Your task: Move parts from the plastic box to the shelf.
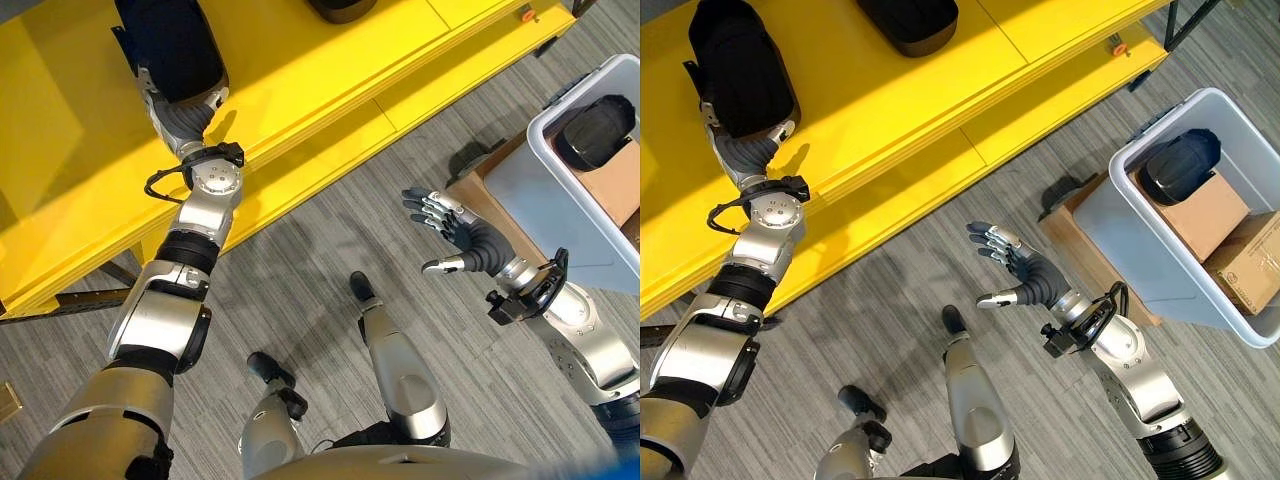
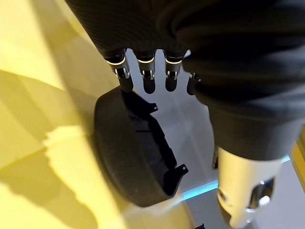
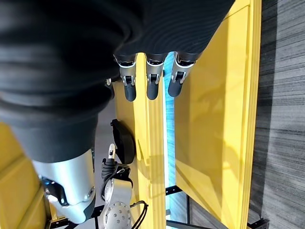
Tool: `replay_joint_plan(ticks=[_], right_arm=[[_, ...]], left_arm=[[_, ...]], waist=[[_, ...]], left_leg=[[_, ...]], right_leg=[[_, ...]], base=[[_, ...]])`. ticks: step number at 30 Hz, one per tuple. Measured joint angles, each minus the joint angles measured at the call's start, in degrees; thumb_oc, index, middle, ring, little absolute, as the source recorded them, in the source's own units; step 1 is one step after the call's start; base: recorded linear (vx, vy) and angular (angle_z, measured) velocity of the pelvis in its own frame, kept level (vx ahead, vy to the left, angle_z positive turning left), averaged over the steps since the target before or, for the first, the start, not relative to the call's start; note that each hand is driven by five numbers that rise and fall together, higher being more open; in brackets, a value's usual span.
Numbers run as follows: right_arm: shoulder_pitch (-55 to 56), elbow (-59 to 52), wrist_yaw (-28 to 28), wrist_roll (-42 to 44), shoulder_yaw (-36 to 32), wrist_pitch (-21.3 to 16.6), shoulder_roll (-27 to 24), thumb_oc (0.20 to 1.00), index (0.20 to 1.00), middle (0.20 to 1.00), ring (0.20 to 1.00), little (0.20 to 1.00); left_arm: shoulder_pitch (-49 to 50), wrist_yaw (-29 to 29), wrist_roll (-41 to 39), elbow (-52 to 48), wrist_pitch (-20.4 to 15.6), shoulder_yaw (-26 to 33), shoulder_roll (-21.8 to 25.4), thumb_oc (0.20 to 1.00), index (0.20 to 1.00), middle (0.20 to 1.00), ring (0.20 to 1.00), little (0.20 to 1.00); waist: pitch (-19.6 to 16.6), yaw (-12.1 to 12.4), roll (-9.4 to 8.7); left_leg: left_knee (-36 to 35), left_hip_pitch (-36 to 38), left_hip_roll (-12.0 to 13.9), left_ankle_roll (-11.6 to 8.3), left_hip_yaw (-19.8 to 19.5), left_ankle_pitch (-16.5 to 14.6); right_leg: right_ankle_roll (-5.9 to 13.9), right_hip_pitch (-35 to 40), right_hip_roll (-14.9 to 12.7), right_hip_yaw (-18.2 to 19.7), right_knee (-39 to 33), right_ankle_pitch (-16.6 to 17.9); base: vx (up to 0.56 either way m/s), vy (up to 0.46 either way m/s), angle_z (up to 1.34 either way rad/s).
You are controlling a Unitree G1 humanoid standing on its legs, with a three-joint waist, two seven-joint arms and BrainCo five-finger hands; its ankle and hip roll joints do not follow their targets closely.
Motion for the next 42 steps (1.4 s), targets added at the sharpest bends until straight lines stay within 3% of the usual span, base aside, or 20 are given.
replay_joint_plan(ticks=[9, 15, 18, 23, 26, 32, 33, 34, 35, 37, 38, 39, 42], right_arm=[[0.1, 0.0, 0.0, 0.0, 0.0, 0.3, 0.0, 1.000, 1.000, 1.000, 1.000, 1.000], [1.1, 0.0, -0.5, 0.0, 0.2, 0.1, 0.0, 1.000, 1.000, 1.000, 1.000, 1.000], [1.9, 0.0, -1.0, 0.0, 0.3, -0.3, 0.0, 1.000, 1.000, 1.000, 1.000, 1.000], [5.6, 0.0, -1.1, 0.0, 0.5, -3.2, 0.0, 1.000, 1.000, 1.000, 1.000, 1.000], [5.9, 0.0, -0.7, 0.0, 0.6, -4.5, -0.9, 1.000, 1.000, 1.000, 1.000, 1.000], [4.6, 0.0, -0.4, 1.0, 0.9, -5.1, -1.0, 1.000, 1.000, 1.000, 1.000, 1.000], [4.6, 0.0, -0.2, 1.1, 0.9, -5.7, -0.8, 1.000, 1.000, 1.000, 1.000, 1.000], [4.7, 0.0, 0.3, 1.1, 1.7, -6.2, 1.0, 1.000, 1.000, 1.000, 1.000, 1.000], [4.1, 0.0, 0.5, 1.1, 2.5, -6.4, 1.6, 1.000, 1.000, 1.000, 1.000, 1.000], [3.7, 0.2, 0.5, 1.0, 4.0, -7.2, 5.2, 1.000, 1.000, 1.000, 1.000, 1.000], [4.5, 0.4, 0.5, 1.0, 4.3, -7.5, 5.1, 1.000, 1.000, 1.000, 1.000, 1.000], [5.0, 0.6, 0.4, 1.0, 4.2, -7.9, 4.3, 1.000, 1.000, 1.000, 1.000, 1.000], [3.2, 3.2, -0.4, 1.0, 4.1, -8.3, 3.9, 1.000, 1.000, 1.000, 1.000, 1.000]], left_arm=[[0.9, 1.4, -4.8, 1.1, 0.0, 0.4, -1.7, 1.000, 1.000, 1.000, 1.000, 1.000], [4.9, 12.4, -4.7, 0.3, -1.7, 3.0, -3.8, 1.000, 1.000, 1.000, 1.000, 1.000], [4.8, 19.3, 4.5, -2.3, -3.4, 3.6, -3.6, 1.000, 1.000, 1.000, 1.000, 1.000], [1.7, 28.4, 21.6, -7.5, -5.4, 2.9, 2.4, 1.000, 1.000, 1.000, 1.000, 1.000], [-0.9, 28.7, 24.1, -9.1, -5.5, 0.3, 4.9, 1.000, 1.000, 1.000, 1.000, 1.000], [1.5, 26.2, 22.8, -8.5, -5.7, 0.1, 3.5, 1.000, 1.000, 1.000, 1.000, 1.000], [3.4, 26.0, 22.8, -8.5, -6.9, 0.2, 2.3, 1.000, 1.000, 1.000, 1.000, 1.000], [9.2, 26.4, 22.9, -10.9, -9.3, 2.4, -2.2, 1.000, 1.000, 1.000, 1.000, 1.000], [14.6, 26.4, 22.9, -14.2, -10.1, 4.0, -5.3, 1.000, 1.000, 1.000, 1.000, 1.000], [32.2, 28.0, 23.8, -30.6, -13.2, 8.5, -13.1, 1.000, 1.000, 1.000, 1.000, 1.000], [37.0, 28.6, 24.1, -32.8, -14.0, 8.3, -15.1, 1.000, 1.000, 1.000, 1.000, 1.000], [39.1, 28.9, 24.0, -33.1, -14.1, 7.7, -15.9, 1.000, 1.000, 1.000, 1.000, 1.000], [39.1, 27.4, 24.1, -33.8, -14.2, 7.0, -14.7, 1.000, 1.000, 1.000, 1.000, 1.000]], waist=[[-1.7, 0.2, -0.08], [-1.7, 1.3, -0.13], [-1.9, 1.6, -0.40], [-2.2, 1.1, -0.89], [-2.2, 0.9, -0.88], [-2.4, 0.4, -0.44], [-2.7, 0.8, 0.18], [-3.4, 1.9, 1.33], [-4.1, 2.5, 2.42], [-5.4, 6.8, 3.27], [-6.2, 7.3, 3.74], [-6.9, 8.7, 4.25], [-8.0, 11.1, 4.77]], left_leg=[[0.4, -1.5, 0.6, -0.50, -0.1, 0.4], [0.7, -1.8, 0.8, -0.46, -1.0, 0.4], [0.7, -1.9, 0.9, -0.46, -1.2, 0.4], [0.5, -1.9, 0.8, -0.46, -1.2, 0.4], [0.5, -1.9, 0.7, -0.45, -1.2, 0.4], [0.5, -1.1, 0.8, -0.73, -0.3, 0.6], [0.5, -0.8, 0.7, -0.73, -0.2, 0.6], [0.3, 0.6, 0.9, -0.73, 0.3, 0.6], [0.0, 1.3, 1.2, -0.77, 0.4, 0.6], [-0.8, 5.7, 2.9, -0.70, 3.3, 0.7], [-0.8, 5.8, 3.3, 0.36, 2.4, 1.4], [-1.1, 5.7, 3.6, 1.62, 0.7, 2.3], [-1.2, 4.7, 4.1, 2.07, -1.5, 2.2]], right_leg=[[-0.42, -1.9, 0.6, 0.0, 1.0, -0.1], [-0.38, -1.6, 0.5, -0.5, 1.0, -0.1], [-0.32, -1.5, 0.5, -0.6, 1.0, -0.2], [-0.49, -1.4, 0.4, -0.7, 0.8, -0.1], [-0.48, -1.5, 0.4, -0.7, 0.8, -0.1], [-0.56, -1.3, 0.6, -0.5, 0.8, -0.1], [-0.57, -1.1, 0.7, -0.4, 0.8, -0.1], [-0.70, -0.3, 0.7, -1.0, 0.8, -0.5], [-0.98, 0.0, 0.2, -3.2, 1.0, -1.0], [-2.34, 1.3, -1.6, -10.7, 1.8, -1.0], [-3.40, 1.9, -1.5, -11.4, 2.8, -2.1], [-3.93, 2.2, -1.5, -12.3, 3.9, -3.0], [-4.43, 2.2, -1.7, -13.8, 4.5, -3.8]], base=[[0.00, 0.000, 0.00], [-0.01, -0.029, 0.05], [0.00, -0.007, 0.01], [0.00, 0.014, 0.01], [0.00, 0.000, 0.00], [-0.01, -0.011, -0.05], [-0.03, -0.064, -0.15], [-0.03, -0.107, -0.09], [-0.02, -0.131, -0.37], [-0.02, -0.131, -0.55], [-0.04, -0.103, 0.04], [-0.04, -0.087, 0.52], [0.00, -0.039, 0.34]])
